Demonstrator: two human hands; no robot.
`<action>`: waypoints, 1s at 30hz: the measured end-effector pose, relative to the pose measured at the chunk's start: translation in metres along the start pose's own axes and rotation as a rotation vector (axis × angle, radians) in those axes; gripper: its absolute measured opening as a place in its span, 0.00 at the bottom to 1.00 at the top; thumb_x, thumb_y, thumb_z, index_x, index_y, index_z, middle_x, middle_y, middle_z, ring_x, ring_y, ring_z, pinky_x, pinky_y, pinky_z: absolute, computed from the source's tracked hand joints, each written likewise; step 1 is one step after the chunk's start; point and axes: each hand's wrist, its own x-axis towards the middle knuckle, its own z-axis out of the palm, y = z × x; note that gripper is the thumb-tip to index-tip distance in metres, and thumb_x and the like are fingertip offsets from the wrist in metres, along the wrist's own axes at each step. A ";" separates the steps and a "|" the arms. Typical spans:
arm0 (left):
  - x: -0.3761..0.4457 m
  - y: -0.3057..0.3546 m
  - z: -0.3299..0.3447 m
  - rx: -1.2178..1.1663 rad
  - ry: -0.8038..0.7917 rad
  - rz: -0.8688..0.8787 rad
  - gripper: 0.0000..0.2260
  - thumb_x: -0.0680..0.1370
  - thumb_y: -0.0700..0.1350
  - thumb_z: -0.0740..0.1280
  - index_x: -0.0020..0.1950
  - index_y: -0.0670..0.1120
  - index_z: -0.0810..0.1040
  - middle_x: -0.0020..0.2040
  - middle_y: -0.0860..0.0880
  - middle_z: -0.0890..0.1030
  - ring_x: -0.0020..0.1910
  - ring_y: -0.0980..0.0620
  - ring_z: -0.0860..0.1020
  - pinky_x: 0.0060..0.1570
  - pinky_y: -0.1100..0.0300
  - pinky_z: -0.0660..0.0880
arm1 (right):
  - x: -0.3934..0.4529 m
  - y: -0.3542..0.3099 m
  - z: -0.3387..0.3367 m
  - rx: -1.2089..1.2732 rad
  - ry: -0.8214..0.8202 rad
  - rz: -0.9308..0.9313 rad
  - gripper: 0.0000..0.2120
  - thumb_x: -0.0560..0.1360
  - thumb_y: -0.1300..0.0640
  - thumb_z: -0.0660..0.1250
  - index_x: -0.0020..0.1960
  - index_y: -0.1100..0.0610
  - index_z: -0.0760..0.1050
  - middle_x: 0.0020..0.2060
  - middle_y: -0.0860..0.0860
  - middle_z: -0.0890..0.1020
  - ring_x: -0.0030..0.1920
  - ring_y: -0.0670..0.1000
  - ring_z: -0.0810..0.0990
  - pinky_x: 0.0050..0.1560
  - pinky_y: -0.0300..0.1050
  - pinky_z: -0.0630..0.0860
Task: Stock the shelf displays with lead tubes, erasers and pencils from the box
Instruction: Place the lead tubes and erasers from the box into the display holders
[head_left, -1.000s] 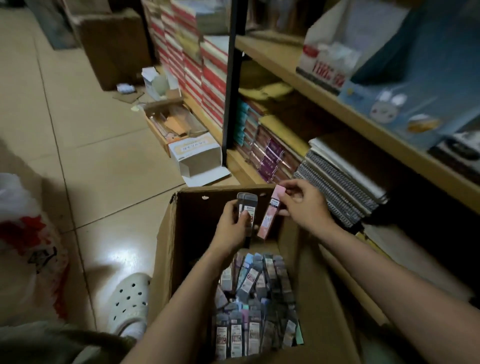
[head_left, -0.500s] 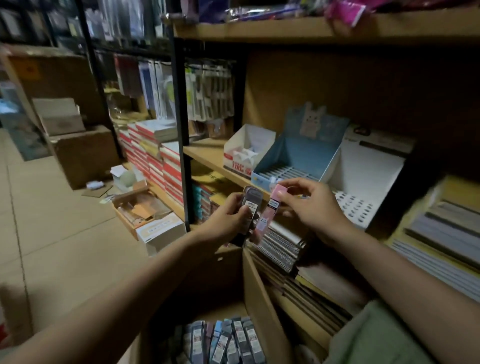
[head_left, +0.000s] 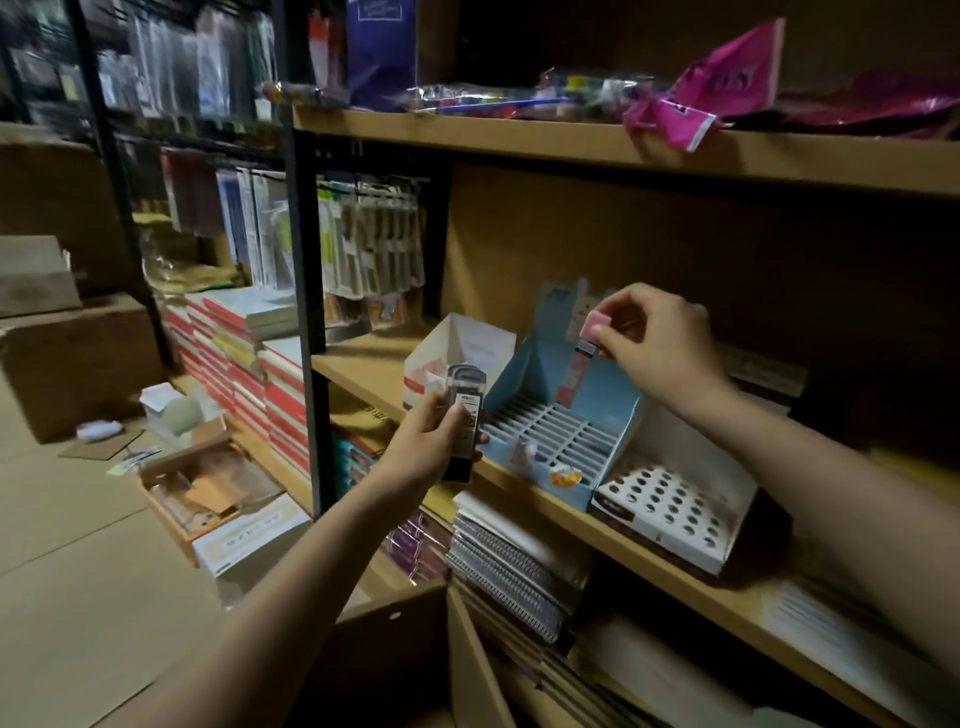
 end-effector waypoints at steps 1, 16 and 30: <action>0.004 -0.003 -0.003 -0.006 0.002 -0.004 0.12 0.84 0.45 0.56 0.66 0.46 0.70 0.52 0.45 0.80 0.50 0.46 0.80 0.46 0.52 0.77 | 0.006 0.002 0.006 -0.028 -0.004 0.004 0.06 0.74 0.55 0.73 0.50 0.53 0.80 0.44 0.48 0.83 0.45 0.46 0.81 0.44 0.37 0.77; 0.029 -0.034 -0.011 0.180 -0.036 0.001 0.09 0.83 0.49 0.56 0.61 0.52 0.72 0.55 0.46 0.78 0.50 0.48 0.80 0.45 0.57 0.79 | 0.037 0.014 0.082 -0.091 -0.070 0.142 0.03 0.78 0.57 0.68 0.46 0.53 0.75 0.39 0.46 0.75 0.37 0.41 0.73 0.29 0.25 0.63; 0.033 -0.034 -0.011 0.125 0.008 -0.035 0.07 0.83 0.48 0.57 0.58 0.53 0.73 0.53 0.46 0.79 0.50 0.47 0.81 0.51 0.49 0.80 | 0.036 0.018 0.114 -0.052 -0.050 0.237 0.06 0.77 0.61 0.68 0.51 0.63 0.79 0.48 0.58 0.81 0.52 0.56 0.79 0.51 0.45 0.74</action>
